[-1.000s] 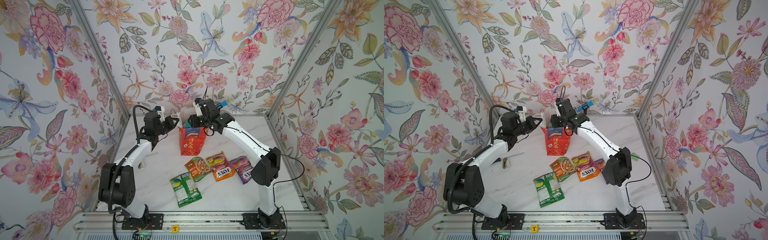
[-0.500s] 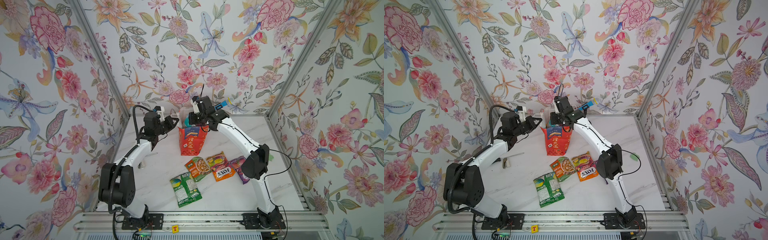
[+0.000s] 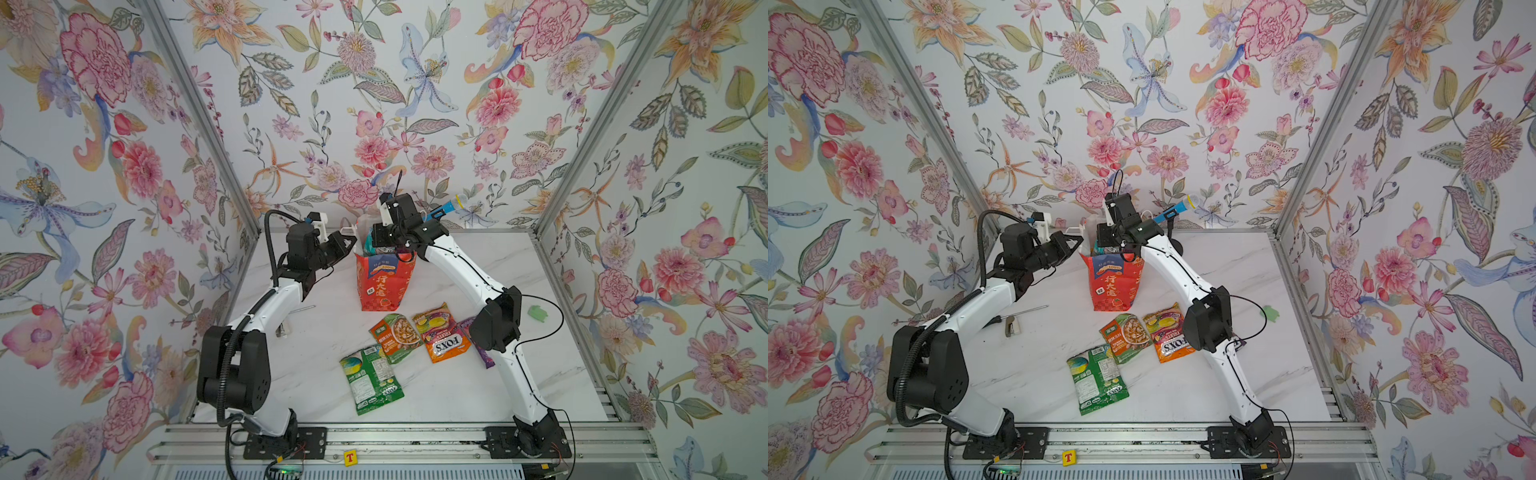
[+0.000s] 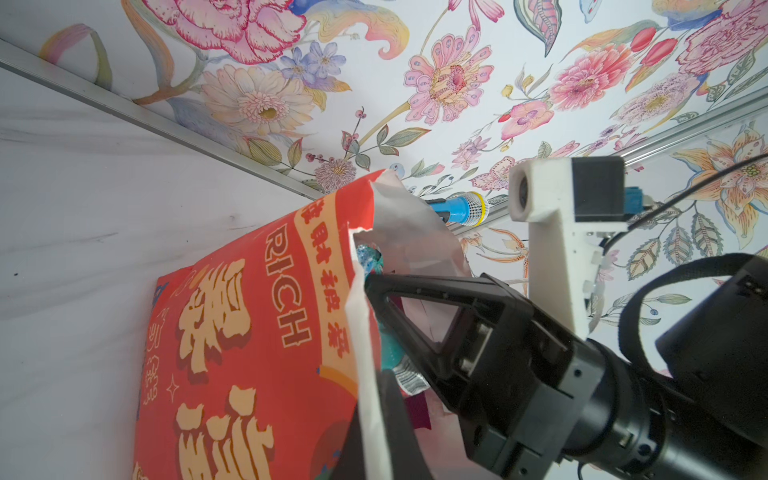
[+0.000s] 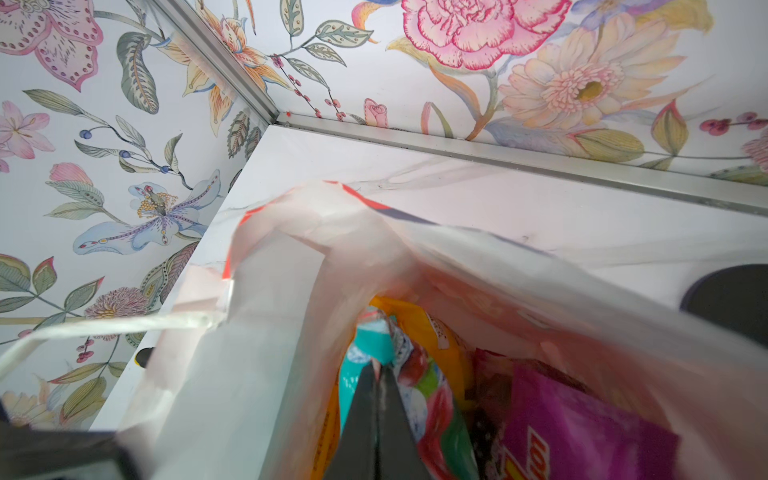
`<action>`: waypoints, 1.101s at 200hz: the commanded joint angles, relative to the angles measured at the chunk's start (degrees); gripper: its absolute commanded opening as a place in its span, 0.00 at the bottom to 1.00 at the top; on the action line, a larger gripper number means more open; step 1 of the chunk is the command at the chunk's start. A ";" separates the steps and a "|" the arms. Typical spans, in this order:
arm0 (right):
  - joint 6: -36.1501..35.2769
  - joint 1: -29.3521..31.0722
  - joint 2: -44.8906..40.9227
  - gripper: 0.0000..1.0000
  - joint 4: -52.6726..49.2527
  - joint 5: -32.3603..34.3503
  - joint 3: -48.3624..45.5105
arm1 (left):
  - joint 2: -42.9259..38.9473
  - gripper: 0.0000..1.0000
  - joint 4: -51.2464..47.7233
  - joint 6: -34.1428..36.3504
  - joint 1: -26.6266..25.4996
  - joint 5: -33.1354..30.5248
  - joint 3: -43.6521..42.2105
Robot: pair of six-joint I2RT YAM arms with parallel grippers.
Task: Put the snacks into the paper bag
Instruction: 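Push the teal packet deeper into the bag and open the right gripper, then raise the right gripper out of the bag and move it to the orange FOX'S packet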
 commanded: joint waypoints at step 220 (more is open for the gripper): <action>14.88 -10.57 -63.78 0.61 27.60 0.47 -76.99 | 0.87 0.00 -8.44 7.10 0.11 0.42 5.28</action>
